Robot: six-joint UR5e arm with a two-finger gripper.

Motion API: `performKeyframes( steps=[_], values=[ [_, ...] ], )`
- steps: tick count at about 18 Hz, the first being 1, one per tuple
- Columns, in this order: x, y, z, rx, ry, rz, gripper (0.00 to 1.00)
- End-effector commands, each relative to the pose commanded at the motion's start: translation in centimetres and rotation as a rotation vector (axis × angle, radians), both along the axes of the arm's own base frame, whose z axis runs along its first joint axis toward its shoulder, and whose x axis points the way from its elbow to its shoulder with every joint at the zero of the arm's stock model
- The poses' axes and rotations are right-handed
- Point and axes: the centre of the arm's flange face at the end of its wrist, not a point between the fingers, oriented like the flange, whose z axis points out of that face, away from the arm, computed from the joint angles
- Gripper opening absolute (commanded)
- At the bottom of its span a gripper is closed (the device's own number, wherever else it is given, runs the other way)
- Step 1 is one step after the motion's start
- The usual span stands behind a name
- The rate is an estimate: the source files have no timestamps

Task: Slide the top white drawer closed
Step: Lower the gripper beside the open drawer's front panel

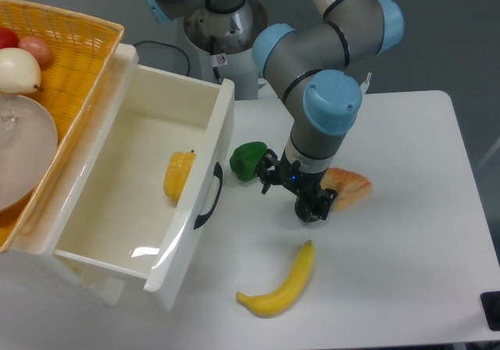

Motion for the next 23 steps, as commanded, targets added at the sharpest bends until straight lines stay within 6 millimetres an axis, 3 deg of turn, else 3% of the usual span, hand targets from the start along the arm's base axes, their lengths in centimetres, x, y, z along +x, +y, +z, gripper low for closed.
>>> performKeyframes(
  steps=[8, 11, 23],
  values=[
    [1.1, 1.7, -1.3, 0.001, -0.075, 0.196, 1.0],
    [2.2, 2.5, -1.8, -0.006, -0.084, 0.178, 1.0],
    [2.8, 3.1, -2.1, -0.007, -0.082, 0.164, 1.0]
  ],
)
